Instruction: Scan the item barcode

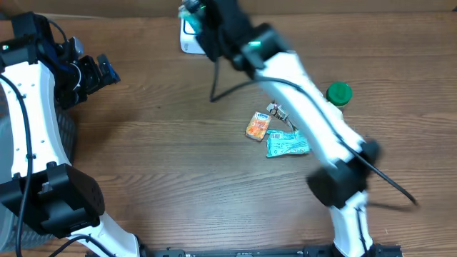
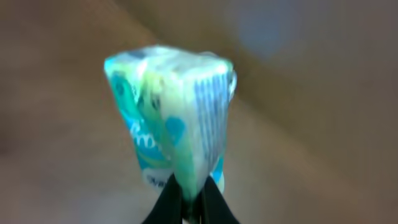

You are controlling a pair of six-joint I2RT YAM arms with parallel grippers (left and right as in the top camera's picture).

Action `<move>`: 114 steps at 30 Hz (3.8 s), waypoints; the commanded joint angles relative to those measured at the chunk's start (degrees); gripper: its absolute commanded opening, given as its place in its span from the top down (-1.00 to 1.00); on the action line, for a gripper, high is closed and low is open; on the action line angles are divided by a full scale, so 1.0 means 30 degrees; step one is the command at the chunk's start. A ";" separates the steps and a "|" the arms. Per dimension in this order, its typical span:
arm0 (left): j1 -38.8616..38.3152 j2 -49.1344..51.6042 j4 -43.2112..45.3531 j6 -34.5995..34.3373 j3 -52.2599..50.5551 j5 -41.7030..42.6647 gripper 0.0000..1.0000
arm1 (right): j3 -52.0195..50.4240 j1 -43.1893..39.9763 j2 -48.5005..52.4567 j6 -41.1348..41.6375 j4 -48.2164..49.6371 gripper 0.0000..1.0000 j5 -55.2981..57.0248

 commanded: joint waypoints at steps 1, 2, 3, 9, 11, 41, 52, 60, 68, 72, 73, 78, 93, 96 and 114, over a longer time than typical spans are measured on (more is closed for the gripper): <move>-0.0066 -0.0197 0.0015 -0.0124 0.0270 0.0095 -0.99 | 0.0175 -0.1144 -0.1508 0.7388 -0.4641 0.92 -0.2718; -0.0066 -0.0197 0.0015 -0.0124 0.0262 0.0102 -0.99 | 0.0153 -0.1501 -0.1494 0.8138 -0.6572 0.92 -0.2688; -0.0066 -0.0197 0.0015 -0.0124 0.0270 0.0102 -0.99 | 0.0029 -0.1872 -0.1319 0.8794 -0.8204 0.92 -0.2696; -0.0073 -0.0197 0.0015 -0.0124 0.0270 0.0102 -0.99 | -0.4138 -0.3585 -0.0816 0.9355 -1.0659 0.92 -0.2696; -0.0073 -0.0197 0.0015 -0.0124 0.0262 0.0095 -0.99 | -0.6149 -0.3920 -0.0816 0.9369 -0.9836 0.92 -0.2718; -0.0036 -0.0197 0.0015 -0.0124 0.0262 0.0095 -0.99 | -0.6921 -0.5370 -1.1162 0.7781 -0.9355 -1.00 -0.4991; -0.0051 -0.0197 0.0015 -0.0124 0.0262 0.0095 -0.99 | -0.6965 -0.5384 -1.5854 0.7694 -1.2131 -1.00 -0.4350; -0.0051 -0.0197 0.0015 -0.0124 0.0262 0.0095 -0.99 | -0.6987 -0.5464 -1.7398 0.7825 -1.1781 -1.00 -0.0656; -0.0051 -0.0197 0.0015 -0.0124 0.0262 0.0095 -0.99 | -1.0069 -0.8298 -1.9424 0.5785 -0.5523 -1.00 -0.0648; -0.0051 -0.0197 0.0015 -0.0124 0.0262 0.0095 -0.99 | -1.4112 -0.9836 -2.1179 0.3723 -0.1209 -1.00 -0.2630; -0.0051 -0.0197 0.0007 -0.0124 0.0262 0.0095 -0.99 | -1.5540 -1.0193 -2.1777 0.3475 0.0095 -1.00 -0.2973; -0.0029 -0.0197 0.0007 -0.0124 0.0262 0.0095 -0.99 | -2.2739 -1.1533 -2.4727 0.3381 0.6943 -1.00 -0.4211; -0.0036 -0.0197 0.0015 -0.0124 0.0262 0.0095 -0.99 | -4.1186 -1.1373 -3.5270 0.3388 2.0247 -1.00 -0.5144; -0.0036 -0.0197 0.0015 -0.0124 0.0262 0.0095 -0.99 | -4.2963 -1.0681 -3.6865 0.3388 2.0662 -1.00 -0.4291; -0.0036 -0.0197 0.0015 -0.0124 0.0262 0.0095 -0.99 | -4.5441 -0.9326 -4.0260 0.3395 1.8695 -1.00 -0.3861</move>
